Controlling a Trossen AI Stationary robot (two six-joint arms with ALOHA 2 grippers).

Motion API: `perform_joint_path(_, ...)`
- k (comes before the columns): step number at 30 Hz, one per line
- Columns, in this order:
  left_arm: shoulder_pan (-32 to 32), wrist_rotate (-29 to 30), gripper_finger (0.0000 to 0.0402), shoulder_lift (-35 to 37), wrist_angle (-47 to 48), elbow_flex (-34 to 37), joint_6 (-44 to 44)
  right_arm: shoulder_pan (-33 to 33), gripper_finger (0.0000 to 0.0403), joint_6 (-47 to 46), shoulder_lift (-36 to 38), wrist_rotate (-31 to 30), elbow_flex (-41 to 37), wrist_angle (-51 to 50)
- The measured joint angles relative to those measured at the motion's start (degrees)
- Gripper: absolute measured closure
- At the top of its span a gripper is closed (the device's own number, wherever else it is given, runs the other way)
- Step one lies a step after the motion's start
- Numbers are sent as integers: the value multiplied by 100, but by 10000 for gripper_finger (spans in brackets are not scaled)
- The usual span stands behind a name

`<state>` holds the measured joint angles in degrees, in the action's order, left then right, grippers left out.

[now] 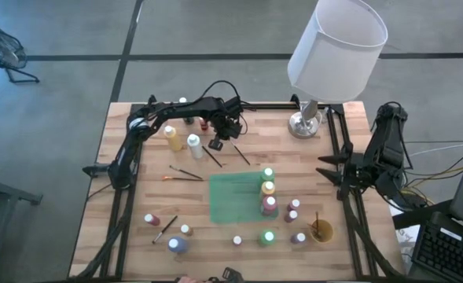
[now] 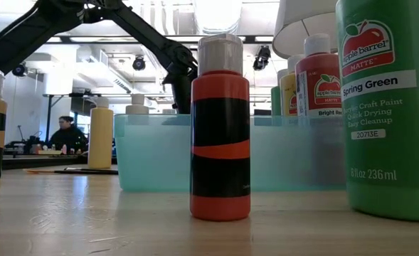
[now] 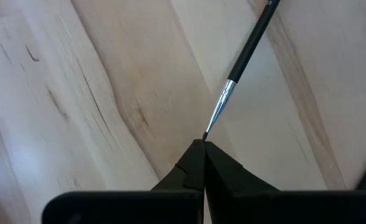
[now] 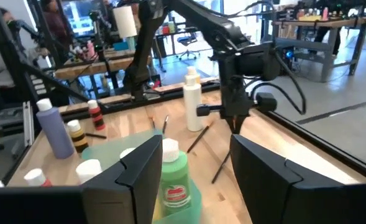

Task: Pick & Place Paint Supplies
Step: Put the silver paintbrush into the yellow cup

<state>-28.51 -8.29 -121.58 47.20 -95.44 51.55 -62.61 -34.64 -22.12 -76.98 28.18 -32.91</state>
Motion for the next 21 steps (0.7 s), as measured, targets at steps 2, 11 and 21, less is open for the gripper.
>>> perform_joint_path(2, 0, 0, 401, 0, 0, 0, 0, 70, 226, 257, -192, 103, 0, 321)
perform_joint_path(11, 0, 0, 401, 0, 0, 0, -16, 1035, 231, 2172, -1011, 1397, 60, 2330)
perform_joint_path(21, 2, -2, 401, 4, 0, 0, -16, 3261, 207, 2460, -1329, 3881, 277, 2565)
